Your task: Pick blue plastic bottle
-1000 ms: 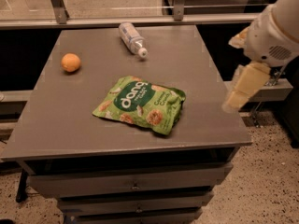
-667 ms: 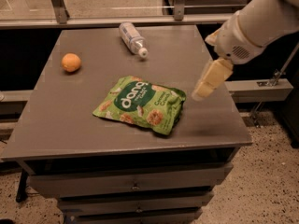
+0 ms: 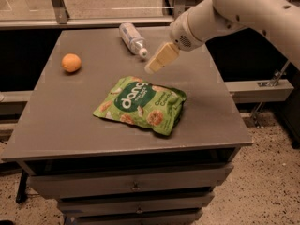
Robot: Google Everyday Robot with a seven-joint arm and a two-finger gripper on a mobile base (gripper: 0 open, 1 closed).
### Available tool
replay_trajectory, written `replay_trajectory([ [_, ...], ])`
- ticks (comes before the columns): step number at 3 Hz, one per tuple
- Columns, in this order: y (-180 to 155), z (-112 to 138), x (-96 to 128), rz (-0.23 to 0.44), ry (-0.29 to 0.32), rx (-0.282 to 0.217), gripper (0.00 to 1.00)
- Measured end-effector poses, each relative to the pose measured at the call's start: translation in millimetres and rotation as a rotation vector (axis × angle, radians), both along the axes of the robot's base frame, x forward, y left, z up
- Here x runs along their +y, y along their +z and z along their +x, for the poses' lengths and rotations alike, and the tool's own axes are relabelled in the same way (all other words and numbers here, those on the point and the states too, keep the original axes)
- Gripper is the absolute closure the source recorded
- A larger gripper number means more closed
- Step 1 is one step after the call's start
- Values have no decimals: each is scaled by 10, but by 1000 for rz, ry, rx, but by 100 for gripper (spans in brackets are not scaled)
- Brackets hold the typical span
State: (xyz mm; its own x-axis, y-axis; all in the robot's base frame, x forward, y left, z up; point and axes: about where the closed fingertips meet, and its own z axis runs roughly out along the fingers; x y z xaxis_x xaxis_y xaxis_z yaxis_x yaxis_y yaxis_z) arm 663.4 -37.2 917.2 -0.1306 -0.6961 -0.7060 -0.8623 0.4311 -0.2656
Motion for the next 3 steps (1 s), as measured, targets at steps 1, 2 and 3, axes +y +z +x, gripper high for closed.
replay_trajectory([
  [1,-3,-7,0,-1,1,2,0],
  [2,-80,111,-14,83,-40,-1,0],
  [3,-211,486,151,254,-104,4,0],
])
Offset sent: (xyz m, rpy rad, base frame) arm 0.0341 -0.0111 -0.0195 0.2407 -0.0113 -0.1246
